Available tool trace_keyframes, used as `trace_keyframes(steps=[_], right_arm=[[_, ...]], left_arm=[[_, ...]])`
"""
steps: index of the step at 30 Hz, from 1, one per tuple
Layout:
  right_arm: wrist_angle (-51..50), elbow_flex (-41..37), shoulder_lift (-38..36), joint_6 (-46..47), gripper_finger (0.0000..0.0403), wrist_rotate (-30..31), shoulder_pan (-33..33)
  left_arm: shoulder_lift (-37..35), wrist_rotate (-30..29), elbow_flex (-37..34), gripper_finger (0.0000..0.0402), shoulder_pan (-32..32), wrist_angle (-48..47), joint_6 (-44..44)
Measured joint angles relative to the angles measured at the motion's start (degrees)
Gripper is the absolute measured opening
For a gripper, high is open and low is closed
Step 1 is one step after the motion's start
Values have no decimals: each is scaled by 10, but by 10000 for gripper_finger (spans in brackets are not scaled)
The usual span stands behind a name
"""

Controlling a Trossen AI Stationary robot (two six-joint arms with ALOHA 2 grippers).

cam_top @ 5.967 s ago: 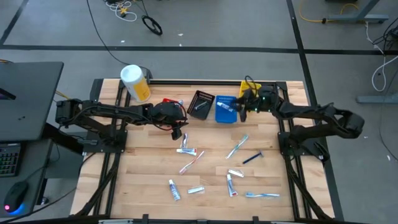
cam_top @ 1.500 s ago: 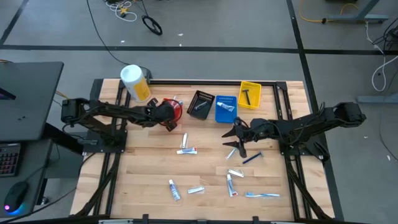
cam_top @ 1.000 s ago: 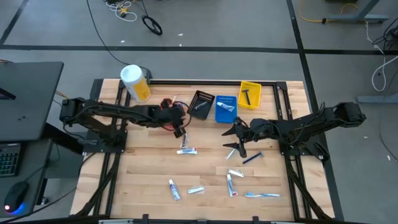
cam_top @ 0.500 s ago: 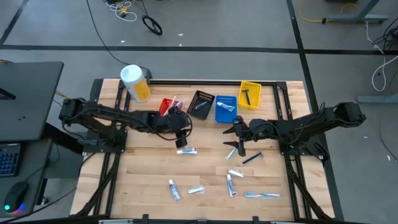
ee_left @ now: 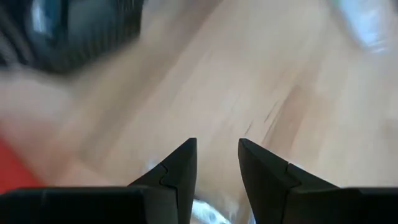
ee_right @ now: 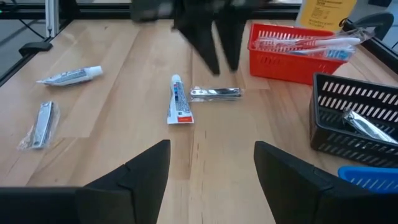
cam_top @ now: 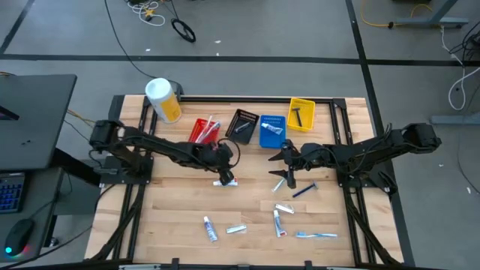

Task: Pick & Place Travel size toiletries
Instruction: Put the nail cutter into the black bin

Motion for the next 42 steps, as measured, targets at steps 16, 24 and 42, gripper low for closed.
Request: trace_keyframes(steps=[16,24,42], right_arm=[[5,0,0,0,243,0,0],[2,0,0,0,243,0,0],[4,1,6,0,243,-1,0]], left_arm=[[39,-11,0,128,9,-63,-242],[80,0,1,128,8,-53,-256],[80,-2,15,68,8,-50,-178]])
